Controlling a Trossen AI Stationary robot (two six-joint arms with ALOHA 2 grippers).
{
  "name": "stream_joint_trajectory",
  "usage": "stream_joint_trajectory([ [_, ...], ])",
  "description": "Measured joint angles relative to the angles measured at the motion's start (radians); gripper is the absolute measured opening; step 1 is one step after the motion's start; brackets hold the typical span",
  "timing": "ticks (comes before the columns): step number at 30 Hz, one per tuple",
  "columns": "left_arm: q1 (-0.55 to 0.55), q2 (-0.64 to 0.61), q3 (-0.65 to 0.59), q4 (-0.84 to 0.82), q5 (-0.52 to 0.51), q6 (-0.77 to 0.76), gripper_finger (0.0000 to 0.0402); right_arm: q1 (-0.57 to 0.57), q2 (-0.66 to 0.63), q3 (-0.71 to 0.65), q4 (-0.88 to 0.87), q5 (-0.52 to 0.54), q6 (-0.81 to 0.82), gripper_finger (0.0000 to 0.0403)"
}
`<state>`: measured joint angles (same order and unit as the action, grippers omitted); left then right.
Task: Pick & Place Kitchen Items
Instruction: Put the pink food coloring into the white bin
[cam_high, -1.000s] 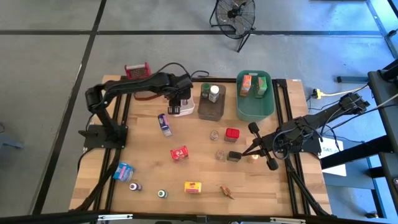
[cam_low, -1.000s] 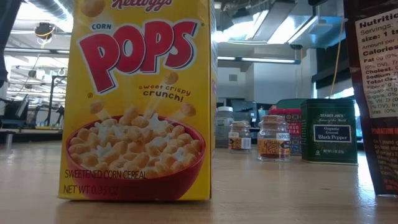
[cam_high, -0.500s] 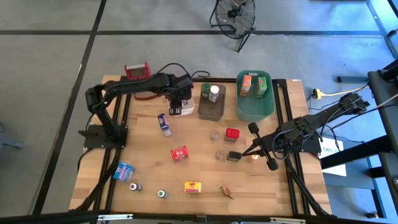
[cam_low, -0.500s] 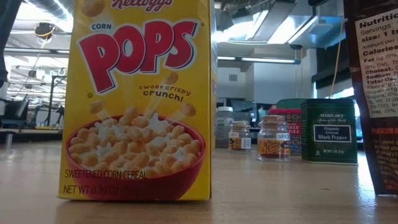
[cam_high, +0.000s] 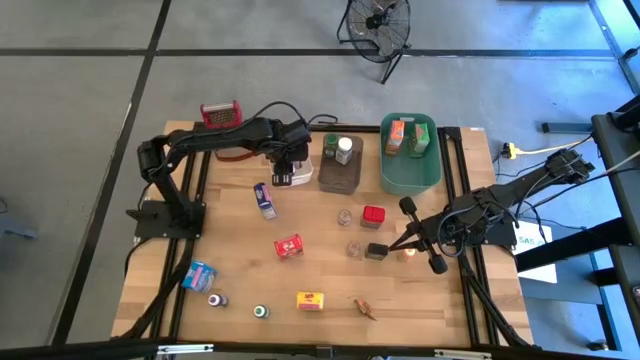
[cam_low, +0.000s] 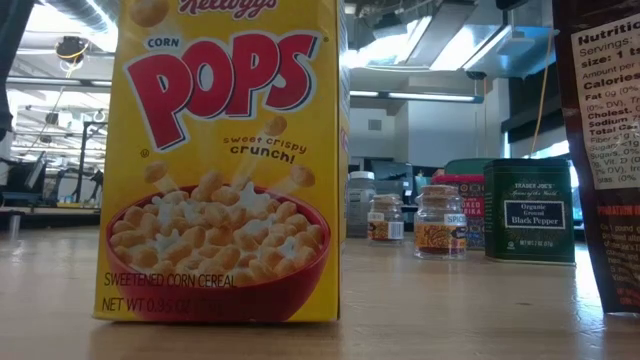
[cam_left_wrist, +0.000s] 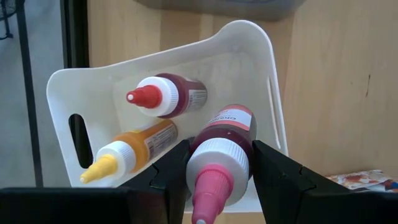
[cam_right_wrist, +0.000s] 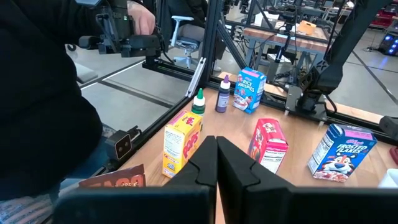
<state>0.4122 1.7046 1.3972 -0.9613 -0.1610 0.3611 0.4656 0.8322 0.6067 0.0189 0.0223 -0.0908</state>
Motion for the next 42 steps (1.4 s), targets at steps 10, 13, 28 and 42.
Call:
stream_joint_trajectory([
  [10,0.0,0.0,0.0,0.0,0.007,0.0,0.0146,0.0,0.0,0.0,0.0,0.0,0.001,0.0003],
  [13,0.0,0.001,0.0,0.001,0.007,0.0,0.0146,0.0,0.0,0.0,0.0,0.0,0.001,0.0003],
  [28,0.002,0.004,-0.147,0.129,-0.054,0.032,0.0146,-0.001,0.043,0.001,0.026,0.003,-0.014,0.0003],
  [42,0.002,0.004,-0.147,0.134,-0.046,0.031,0.0155,-0.001,0.043,0.001,0.054,0.003,-0.022,0.0003],
])
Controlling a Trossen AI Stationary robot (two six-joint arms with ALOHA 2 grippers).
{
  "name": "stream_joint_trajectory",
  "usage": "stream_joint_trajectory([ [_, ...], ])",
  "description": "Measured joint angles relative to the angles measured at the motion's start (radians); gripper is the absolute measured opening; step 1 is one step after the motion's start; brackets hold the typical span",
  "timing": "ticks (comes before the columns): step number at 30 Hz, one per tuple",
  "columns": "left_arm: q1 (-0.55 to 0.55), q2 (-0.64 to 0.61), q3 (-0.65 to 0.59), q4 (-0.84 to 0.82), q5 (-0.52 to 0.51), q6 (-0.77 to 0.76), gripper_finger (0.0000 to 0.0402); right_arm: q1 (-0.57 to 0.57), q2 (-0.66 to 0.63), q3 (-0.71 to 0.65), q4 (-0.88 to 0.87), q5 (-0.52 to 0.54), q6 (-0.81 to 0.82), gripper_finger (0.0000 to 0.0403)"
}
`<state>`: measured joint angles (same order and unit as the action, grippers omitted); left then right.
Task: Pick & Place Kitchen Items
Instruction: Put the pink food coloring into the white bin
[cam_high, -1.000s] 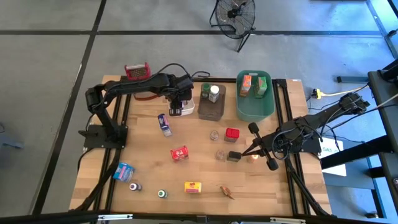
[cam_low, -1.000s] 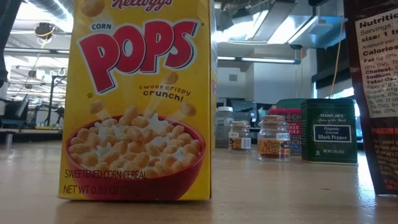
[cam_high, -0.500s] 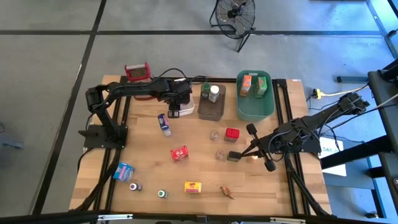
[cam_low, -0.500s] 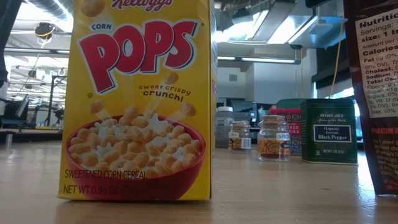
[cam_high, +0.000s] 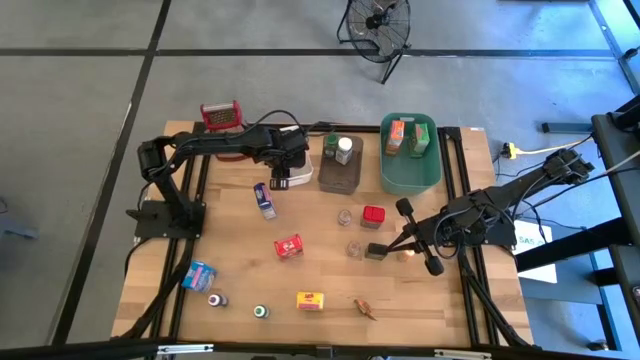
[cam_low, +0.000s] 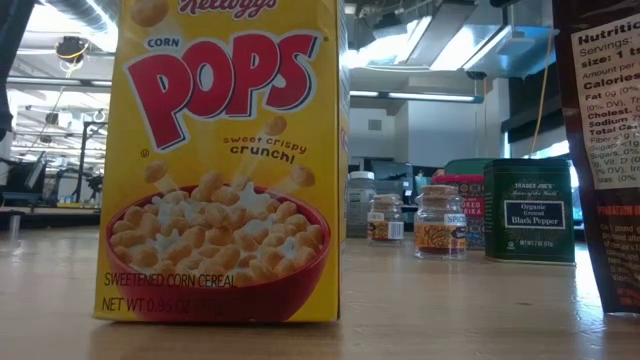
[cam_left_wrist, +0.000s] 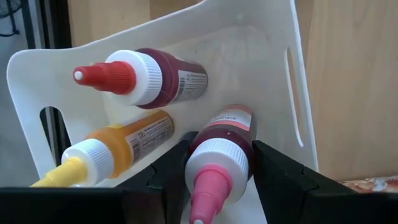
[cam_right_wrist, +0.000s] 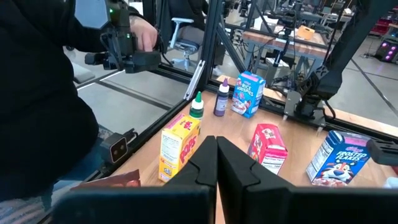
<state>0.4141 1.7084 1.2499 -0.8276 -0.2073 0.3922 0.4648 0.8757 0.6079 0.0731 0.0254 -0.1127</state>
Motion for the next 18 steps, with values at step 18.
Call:
stream_joint_trajectory([
  [18,0.0,0.0,0.0,-0.002,0.038,-0.004,0.0166,0.0,0.0,0.0,-0.001,-0.001,0.024,0.0003],
])
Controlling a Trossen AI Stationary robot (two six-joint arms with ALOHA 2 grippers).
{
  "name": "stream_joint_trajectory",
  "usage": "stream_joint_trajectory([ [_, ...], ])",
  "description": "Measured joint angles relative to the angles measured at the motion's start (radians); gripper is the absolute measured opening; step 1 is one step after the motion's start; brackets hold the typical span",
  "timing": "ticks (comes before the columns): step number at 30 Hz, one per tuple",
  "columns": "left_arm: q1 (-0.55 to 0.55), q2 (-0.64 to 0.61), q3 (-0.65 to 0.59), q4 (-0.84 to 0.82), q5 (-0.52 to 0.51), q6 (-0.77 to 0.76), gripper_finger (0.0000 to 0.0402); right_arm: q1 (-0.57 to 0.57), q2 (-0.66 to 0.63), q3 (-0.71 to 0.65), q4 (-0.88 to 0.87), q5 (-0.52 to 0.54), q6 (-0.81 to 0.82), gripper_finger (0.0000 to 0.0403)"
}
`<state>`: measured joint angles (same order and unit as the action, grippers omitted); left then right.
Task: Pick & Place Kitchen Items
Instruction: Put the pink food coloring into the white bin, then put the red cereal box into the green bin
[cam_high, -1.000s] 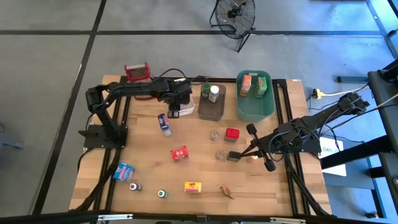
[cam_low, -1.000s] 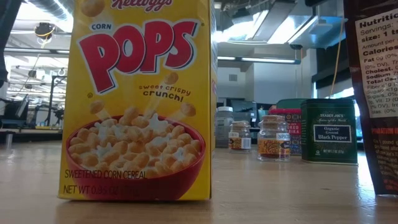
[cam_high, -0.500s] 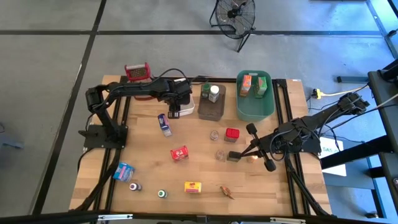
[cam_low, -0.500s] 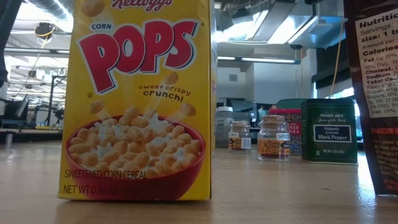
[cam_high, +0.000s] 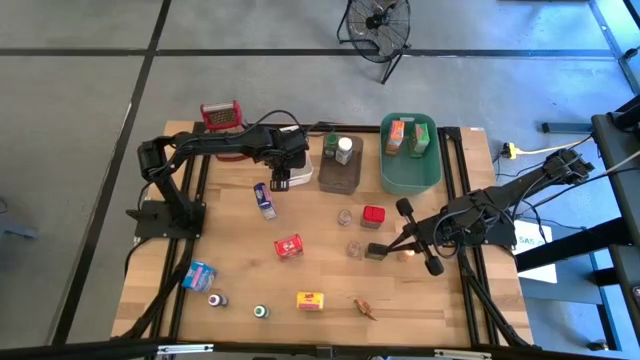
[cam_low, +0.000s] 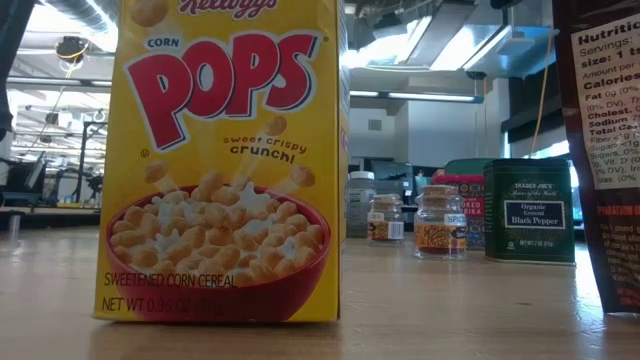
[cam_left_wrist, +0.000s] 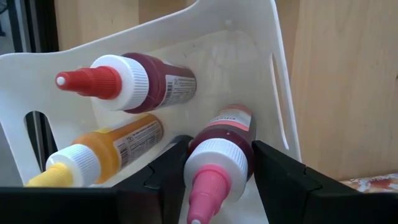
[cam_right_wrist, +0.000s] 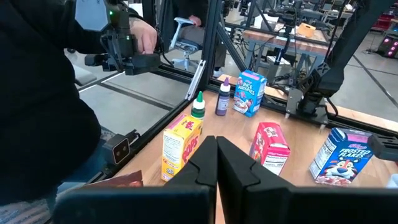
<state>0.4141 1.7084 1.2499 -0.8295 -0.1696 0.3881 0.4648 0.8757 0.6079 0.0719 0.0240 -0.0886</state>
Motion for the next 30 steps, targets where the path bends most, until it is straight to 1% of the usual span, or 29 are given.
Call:
stream_joint_trajectory([
  [4,0.0,0.0,0.0,-0.002,0.0,-0.001,0.0171,0.0,0.0,0.0,-0.005,0.032,0.002,0.0003],
  [16,0.0,0.0,0.0,-0.002,0.008,-0.012,0.018,0.0,0.0,0.0,-0.005,0.033,0.011,0.0003],
  [30,0.0,0.0,0.0,-0.001,0.008,-0.012,0.0236,0.0,0.0,0.0,-0.013,0.035,0.021,0.0003],
])
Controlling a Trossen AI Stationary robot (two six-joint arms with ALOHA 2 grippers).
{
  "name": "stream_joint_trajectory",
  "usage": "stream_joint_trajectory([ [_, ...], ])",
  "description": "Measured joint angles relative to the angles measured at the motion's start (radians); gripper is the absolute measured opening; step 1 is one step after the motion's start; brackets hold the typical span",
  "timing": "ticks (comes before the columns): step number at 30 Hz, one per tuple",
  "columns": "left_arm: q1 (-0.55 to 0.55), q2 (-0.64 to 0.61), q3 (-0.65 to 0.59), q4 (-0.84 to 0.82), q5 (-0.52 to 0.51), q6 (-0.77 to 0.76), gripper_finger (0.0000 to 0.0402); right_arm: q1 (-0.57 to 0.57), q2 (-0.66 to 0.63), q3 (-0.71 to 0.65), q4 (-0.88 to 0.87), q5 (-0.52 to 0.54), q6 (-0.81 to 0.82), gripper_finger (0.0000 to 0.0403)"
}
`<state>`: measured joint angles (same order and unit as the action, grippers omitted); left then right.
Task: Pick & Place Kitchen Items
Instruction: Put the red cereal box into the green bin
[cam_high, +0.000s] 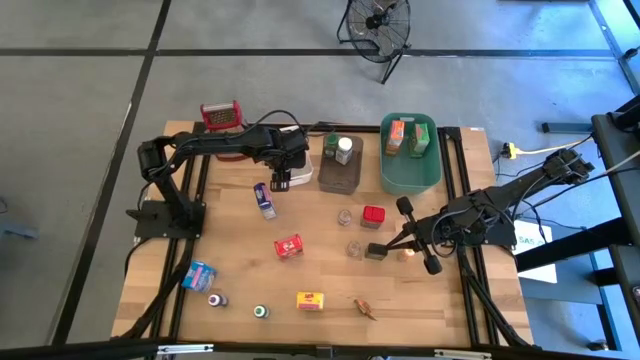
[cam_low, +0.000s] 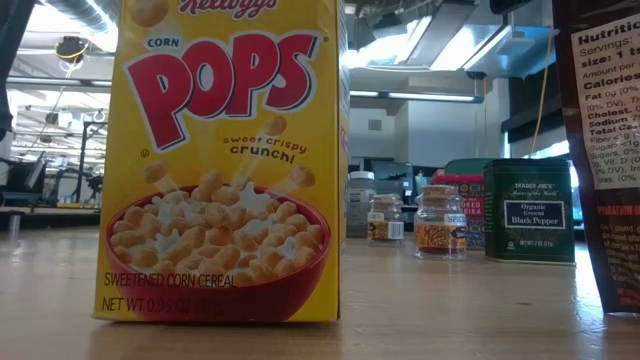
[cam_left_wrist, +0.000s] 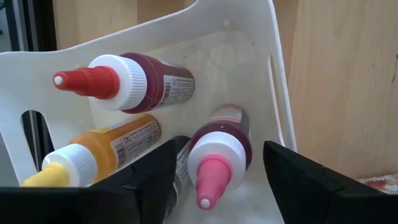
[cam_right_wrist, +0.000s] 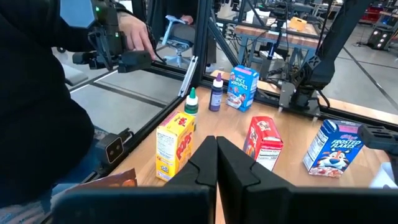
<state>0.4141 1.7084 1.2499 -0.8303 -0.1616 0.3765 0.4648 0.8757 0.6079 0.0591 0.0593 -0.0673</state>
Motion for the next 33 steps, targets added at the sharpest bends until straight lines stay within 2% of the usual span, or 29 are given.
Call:
stream_joint_trajectory([
  [13,-0.001,0.0,0.0,0.0,-0.001,-0.015,0.0262,0.0,0.0,0.0,-0.011,0.0,0.0,0.0003],
  [33,-0.023,-0.01,0.0,-0.012,-0.039,0.009,0.026,0.0,0.0,0.0,-0.007,-0.001,-0.008,0.0003],
])
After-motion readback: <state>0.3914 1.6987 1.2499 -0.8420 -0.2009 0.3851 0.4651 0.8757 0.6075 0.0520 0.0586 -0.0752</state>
